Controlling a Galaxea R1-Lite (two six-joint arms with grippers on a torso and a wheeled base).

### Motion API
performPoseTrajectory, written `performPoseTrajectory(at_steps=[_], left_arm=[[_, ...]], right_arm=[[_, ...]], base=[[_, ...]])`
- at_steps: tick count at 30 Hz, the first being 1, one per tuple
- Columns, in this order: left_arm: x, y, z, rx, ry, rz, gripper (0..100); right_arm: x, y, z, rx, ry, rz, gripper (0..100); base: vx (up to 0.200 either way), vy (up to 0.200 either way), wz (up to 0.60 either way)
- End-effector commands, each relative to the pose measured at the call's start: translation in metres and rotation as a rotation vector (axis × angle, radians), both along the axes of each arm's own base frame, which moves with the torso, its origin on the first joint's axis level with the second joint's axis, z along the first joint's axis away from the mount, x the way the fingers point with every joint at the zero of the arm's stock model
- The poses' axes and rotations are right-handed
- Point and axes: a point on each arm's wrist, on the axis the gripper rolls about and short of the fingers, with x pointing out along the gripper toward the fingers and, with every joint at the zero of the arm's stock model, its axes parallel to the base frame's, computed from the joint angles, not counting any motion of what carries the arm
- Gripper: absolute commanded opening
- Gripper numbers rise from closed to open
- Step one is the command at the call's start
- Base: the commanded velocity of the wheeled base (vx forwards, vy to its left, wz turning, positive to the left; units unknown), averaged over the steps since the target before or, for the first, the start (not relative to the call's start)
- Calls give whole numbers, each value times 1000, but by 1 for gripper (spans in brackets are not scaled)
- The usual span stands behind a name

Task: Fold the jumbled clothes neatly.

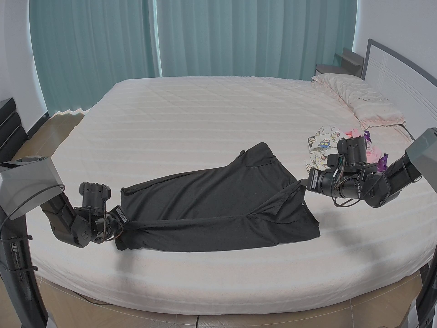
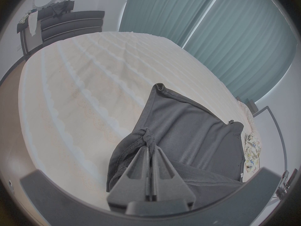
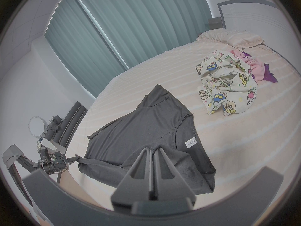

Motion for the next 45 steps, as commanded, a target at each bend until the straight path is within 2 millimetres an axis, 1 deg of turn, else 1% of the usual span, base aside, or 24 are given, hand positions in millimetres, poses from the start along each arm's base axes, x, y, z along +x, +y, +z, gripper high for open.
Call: performPoseTrajectory(at_steps=[1, 3, 4, 13, 14, 16, 17, 19, 20, 22, 23, 24, 28, 33, 34, 35, 36, 38, 41, 42, 45], left_arm=[[9, 0, -10, 2, 21, 4, 0], [11, 1, -11, 2, 29, 5, 0], [14, 1, -10, 0, 35, 5, 100], [16, 13, -4, 0, 27, 40, 100], [17, 20, -1, 0, 20, 58, 100], [17, 21, -1, 0, 20, 61, 100], [13, 31, 5, -3, 9, 86, 100], [11, 34, 8, -10, 9, 87, 100], [5, 39, 12, -28, 18, 85, 100], [-5, 41, 15, -40, 30, 79, 100], [-5, 41, 15, -40, 30, 79, 100], [-18, 40, 11, -51, 66, 70, 100], [-35, 35, 5, -88, 121, 49, 100], [-47, 33, 5, -172, 141, 48, 100], [-47, 33, 5, -172, 141, 48, 100], [-53, 32, 5, -200, 158, 27, 100], [-53, 32, 5, -200, 158, 27, 100], [-60, 30, 0, -250, 182, -17, 100], [-62, 30, -2, -262, 174, -28, 100], [-62, 30, -2, -262, 174, -28, 100], [-67, 30, -4, -264, 173, -30, 100]], right_arm=[[4, 1, -9, -2, 20, -1, 0], [4, 1, -11, -3, 23, -1, 0], [4, 1, -11, -3, 24, -1, 0], [1, 2, -8, 30, 36, -19, 0], [-1, 2, -7, 30, 37, -20, 0], [-2, 2, -6, 30, 37, -20, 0], [-6, 2, -4, 29, 42, -14, 0], [-9, 2, -4, 26, 51, -14, 0], [-15, 1, -3, 22, 61, -14, 0], [-21, 1, -3, 18, 71, -9, 0], [-21, 1, -3, 18, 71, -9, 0], [-28, 0, -2, 16, 80, -7, 0], [-41, -1, -10, 3, 122, -1, 0], [-61, -7, -15, -12, 165, 0, 0], [-61, -7, -15, -12, 165, 0, 0], [-69, -7, -17, -19, 180, 10, 0], [-69, -7, -17, -19, 180, 10, 0], [-79, -3, -24, -32, 215, 28, 0], [-85, -4, -31, -47, 242, 36, 0], [-85, -4, -31, -47, 242, 36, 100], [-92, -6, -40, -72, 276, 47, 100]], base=[[0, 0, 0], [0, 0, 0], [0, 0, 0], [0, 0, 0], [0, 0, 0], [0, 0, 0], [0, 0, 0], [0, 0, 0], [0, 0, 0], [0, 0, 0], [0, 0, 0], [0, 0, 0], [0, 0, 0], [0, 0, 0], [0, 0, 0], [0, 0, 0], [0, 0, 0], [0, 0, 0], [0, 0, 0], [0, 0, 0], [0, 0, 0]])
